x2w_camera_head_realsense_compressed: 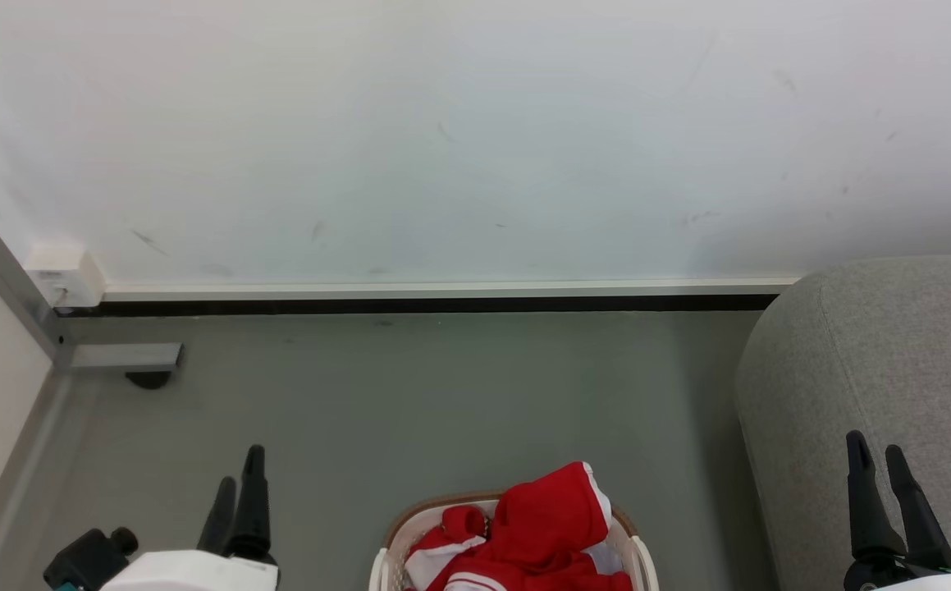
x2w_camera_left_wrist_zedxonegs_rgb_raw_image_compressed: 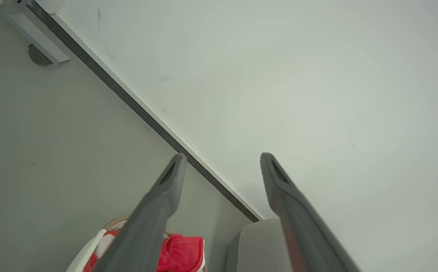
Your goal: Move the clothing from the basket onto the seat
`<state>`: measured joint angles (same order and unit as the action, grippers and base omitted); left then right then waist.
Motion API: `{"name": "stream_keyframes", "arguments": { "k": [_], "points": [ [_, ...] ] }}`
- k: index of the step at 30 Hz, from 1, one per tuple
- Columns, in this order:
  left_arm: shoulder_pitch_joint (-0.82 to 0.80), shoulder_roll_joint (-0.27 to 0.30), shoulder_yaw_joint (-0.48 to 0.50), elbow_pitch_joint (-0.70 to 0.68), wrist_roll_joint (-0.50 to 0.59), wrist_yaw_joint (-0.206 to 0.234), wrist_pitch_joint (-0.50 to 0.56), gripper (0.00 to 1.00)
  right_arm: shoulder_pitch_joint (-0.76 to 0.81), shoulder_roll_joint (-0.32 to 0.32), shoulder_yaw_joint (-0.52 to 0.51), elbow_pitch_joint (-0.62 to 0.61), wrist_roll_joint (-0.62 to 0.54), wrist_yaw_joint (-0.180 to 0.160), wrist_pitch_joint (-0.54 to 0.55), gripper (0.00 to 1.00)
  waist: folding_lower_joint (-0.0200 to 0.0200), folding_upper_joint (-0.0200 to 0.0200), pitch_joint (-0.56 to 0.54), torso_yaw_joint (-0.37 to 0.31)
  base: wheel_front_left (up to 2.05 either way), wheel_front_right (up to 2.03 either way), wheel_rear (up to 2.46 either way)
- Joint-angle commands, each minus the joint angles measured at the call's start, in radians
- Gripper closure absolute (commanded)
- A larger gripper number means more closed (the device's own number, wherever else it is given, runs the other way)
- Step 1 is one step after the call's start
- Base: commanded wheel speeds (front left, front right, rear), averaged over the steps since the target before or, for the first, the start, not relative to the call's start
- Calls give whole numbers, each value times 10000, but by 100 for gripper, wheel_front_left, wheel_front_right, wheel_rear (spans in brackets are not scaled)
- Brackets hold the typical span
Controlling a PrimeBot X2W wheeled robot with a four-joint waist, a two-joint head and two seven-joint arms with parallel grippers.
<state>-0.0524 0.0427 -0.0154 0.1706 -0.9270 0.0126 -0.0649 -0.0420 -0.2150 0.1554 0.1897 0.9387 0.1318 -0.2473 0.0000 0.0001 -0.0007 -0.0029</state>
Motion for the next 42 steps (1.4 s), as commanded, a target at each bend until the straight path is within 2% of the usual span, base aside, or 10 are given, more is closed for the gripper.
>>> {"name": "stream_keyframes", "arguments": {
  "k": [1, 21, 42],
  "points": [
    [-41, 74, -22, -94, 324, 35, -81, 0, -73, -4, -117, -91, -372, -7, -33, 0, 0, -1, 0, 3, 0, 0, 0],
    [58, 85, -273, -55, 3011, 407, -692, 0, 174, 509, -608, 13, -3701, -11, -86, 0, 0, -1, -39, -2, 0, 0, 0],
    [102, 97, -480, -18, 5549, 382, -1231, 0, 339, 987, -1160, 131, -6247, -14, -104, 0, 0, -1, -11, -40, 0, 0, 0]
  ]
}}
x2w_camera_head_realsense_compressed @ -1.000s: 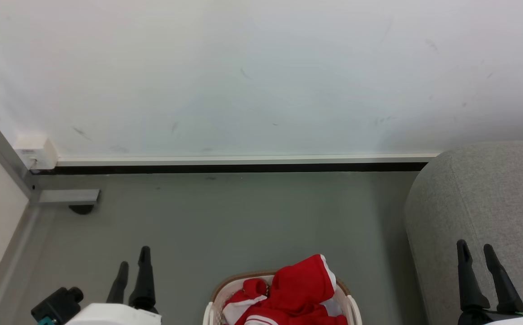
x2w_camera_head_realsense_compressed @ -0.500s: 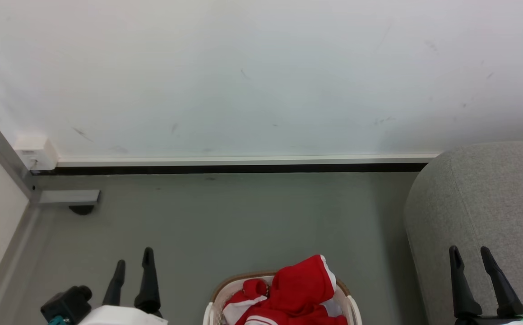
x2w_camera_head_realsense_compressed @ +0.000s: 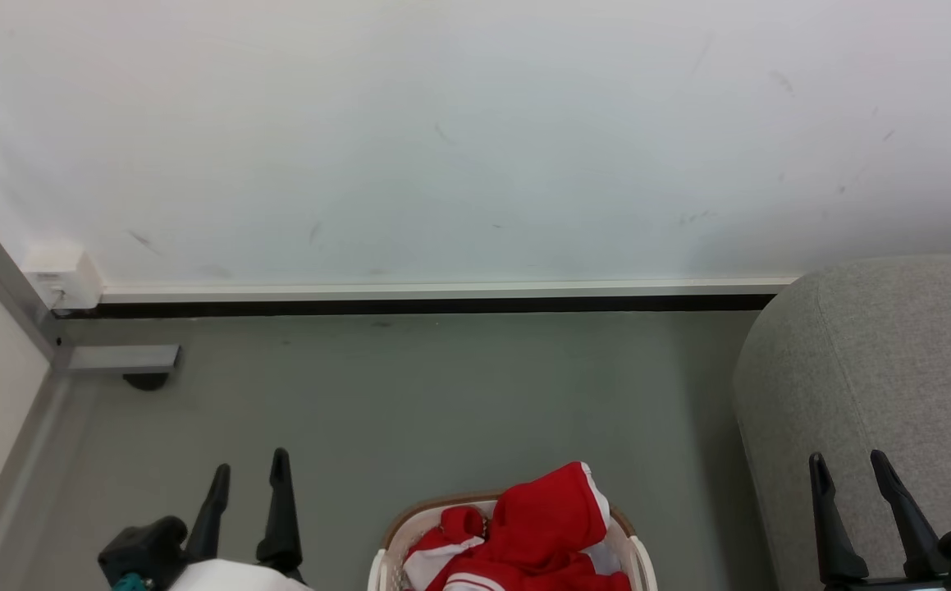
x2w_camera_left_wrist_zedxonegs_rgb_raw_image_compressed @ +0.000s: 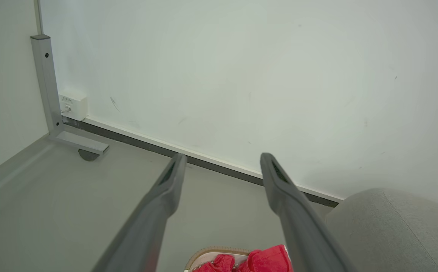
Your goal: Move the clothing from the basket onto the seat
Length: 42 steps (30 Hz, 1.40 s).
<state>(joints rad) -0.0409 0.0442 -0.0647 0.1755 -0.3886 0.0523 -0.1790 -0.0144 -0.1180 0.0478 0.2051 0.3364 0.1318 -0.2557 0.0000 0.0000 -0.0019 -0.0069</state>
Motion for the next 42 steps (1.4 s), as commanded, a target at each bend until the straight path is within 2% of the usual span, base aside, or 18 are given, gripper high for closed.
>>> {"name": "stream_keyframes", "arguments": {
  "k": [1, 25, 37, 42],
  "points": [
    [-16, 83, 10, -51, 265, -26, -121, 0, 68, 38, -109, -17, -290, -15, -21, 0, 0, 0, 3, 0, 0, 0, 0],
    [227, 91, -74, 321, 2436, -271, -619, 0, 326, 451, -558, 230, -1996, -18, -71, 0, 0, 0, -94, 7, 0, 0, 0],
    [247, 92, -120, 560, 2964, -376, -795, 0, 355, 644, -761, 232, -2337, -21, -86, 0, 0, 0, -75, 22, 0, 0, 0],
    [286, 92, -168, 775, 2814, -508, -865, 0, 367, 709, -793, 259, -2595, -21, -94, 0, 0, 0, -74, 10, 0, 0, 0]
  ]
}}
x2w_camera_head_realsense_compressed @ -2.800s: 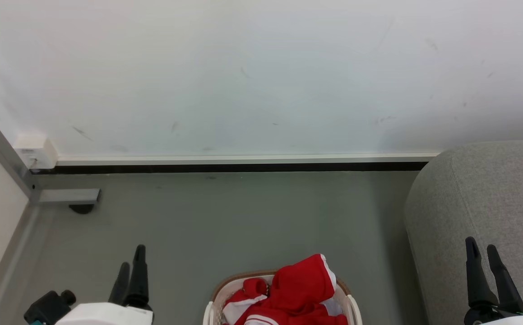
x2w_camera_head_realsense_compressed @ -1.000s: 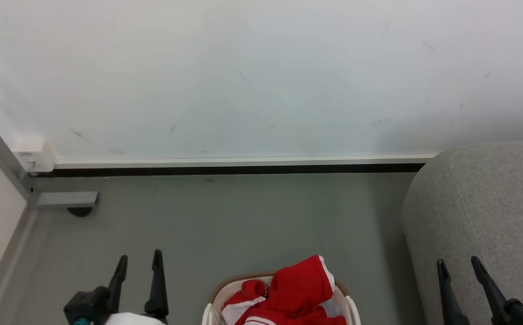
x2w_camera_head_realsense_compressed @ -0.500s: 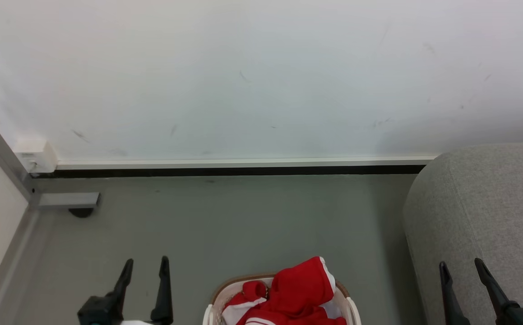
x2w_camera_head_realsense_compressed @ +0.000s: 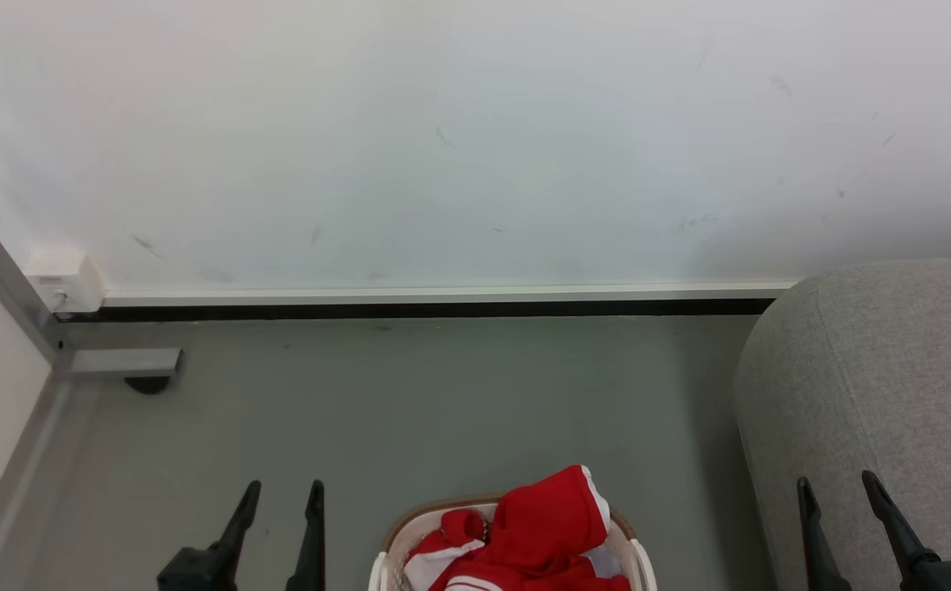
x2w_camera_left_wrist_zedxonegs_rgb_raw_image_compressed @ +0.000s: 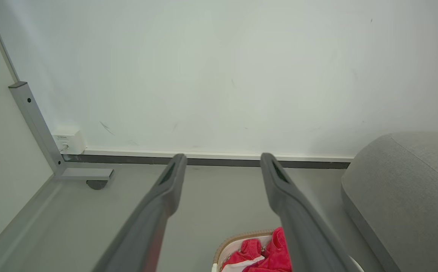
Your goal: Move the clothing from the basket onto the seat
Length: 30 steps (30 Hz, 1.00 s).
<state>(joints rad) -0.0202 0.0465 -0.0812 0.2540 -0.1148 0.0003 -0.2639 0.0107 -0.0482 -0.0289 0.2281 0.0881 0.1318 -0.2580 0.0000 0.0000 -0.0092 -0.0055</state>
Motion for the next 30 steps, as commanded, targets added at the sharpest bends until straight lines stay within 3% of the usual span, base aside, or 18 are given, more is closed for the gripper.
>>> {"name": "stream_keyframes", "arguments": {
  "k": [1, 17, 24, 30],
  "points": [
    [71, 69, -6, 21, 26, -37, -10, 0, 111, 3, -16, 30, -58, -22, -71, 0, 0, 0, -1, -7, 0, 0, 0],
    [54, 69, 59, 169, -240, -169, -10, 0, 75, -3, 78, -120, 232, -21, -71, 0, 0, 0, 62, -163, 0, 0, 0],
    [-158, 64, -58, 164, -71, -277, -9, 0, -179, -6, 156, -200, 385, -21, -71, 0, 0, 0, 329, -624, 0, 0, 0],
    [-1004, 63, -583, 558, -31, -449, -9, 0, -555, -6, 285, -438, 538, -21, -57, 0, 0, 0, 1177, -1117, 0, 0, 0]
  ]
}}
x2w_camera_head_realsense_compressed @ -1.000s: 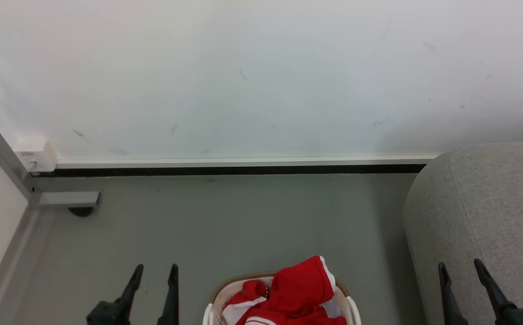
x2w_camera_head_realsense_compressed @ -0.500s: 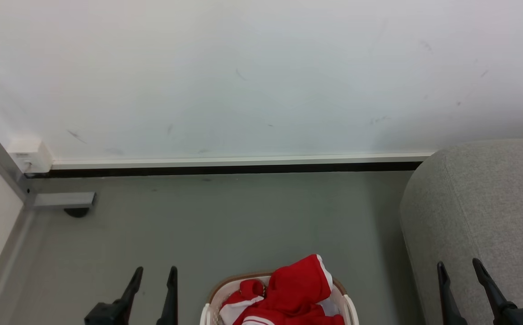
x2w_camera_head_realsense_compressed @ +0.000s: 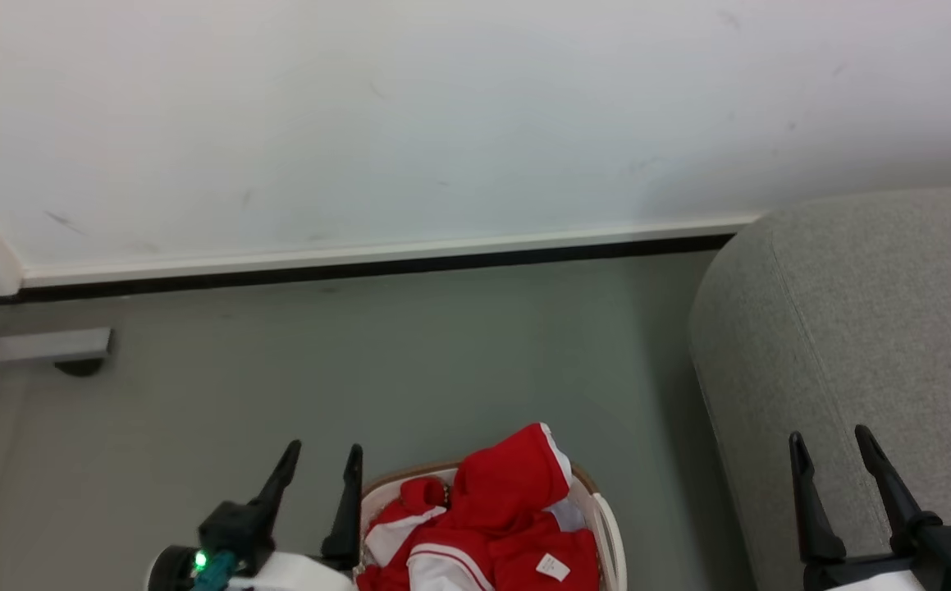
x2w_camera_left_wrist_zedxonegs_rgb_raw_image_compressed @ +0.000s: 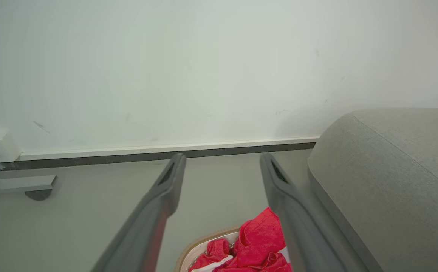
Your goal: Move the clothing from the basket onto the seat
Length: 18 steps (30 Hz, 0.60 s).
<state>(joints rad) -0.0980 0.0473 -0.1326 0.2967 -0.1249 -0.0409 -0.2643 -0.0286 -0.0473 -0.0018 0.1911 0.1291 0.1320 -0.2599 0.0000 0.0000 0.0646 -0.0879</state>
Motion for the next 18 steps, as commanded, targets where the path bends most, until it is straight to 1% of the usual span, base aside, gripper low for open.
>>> {"name": "stream_keyframes", "arguments": {
  "k": [1, 4, 7, 9, 11, 15, 18],
  "points": [
    [-425, 55, -243, 319, 115, -102, -5, 0, -266, -17, 19, -112, 154, -23, -30, 0, 0, 0, 606, -377, 0, 0, 0],
    [-1118, 55, -725, 1047, 356, -246, -3, 0, -633, -12, 140, -234, 254, -24, -29, 0, 0, 0, 1206, -703, 0, 0, 0],
    [-1874, 58, -1273, 2096, 590, -343, 9, 0, -984, -14, 295, -350, 422, -24, -29, 0, 0, 0, 1806, -1024, 0, 0, 0],
    [-2420, 63, -1617, 2827, 832, -388, 226, 0, -1252, -12, 459, -457, 570, -24, -30, 0, 0, 0, 2264, -1254, 0, 0, 0],
    [-2928, 63, -1913, 3521, 1064, -412, 550, 0, -1518, -12, 629, -561, 752, -23, -30, 0, 0, 0, 2727, -1493, 0, 0, 0],
    [-3804, 120, -2324, 4777, 1444, -447, 1532, 0, -2041, -11, 943, -799, 1062, -23, -30, 0, 0, 0, 3650, -1941, 0, 0, 0],
    [-4312, 241, -2474, 5569, 1683, -287, 2151, 0, -2370, -11, 1109, -965, 1349, -23, -29, 0, 0, 0, 4275, -2246, 0, 0, 0]
  ]
}}
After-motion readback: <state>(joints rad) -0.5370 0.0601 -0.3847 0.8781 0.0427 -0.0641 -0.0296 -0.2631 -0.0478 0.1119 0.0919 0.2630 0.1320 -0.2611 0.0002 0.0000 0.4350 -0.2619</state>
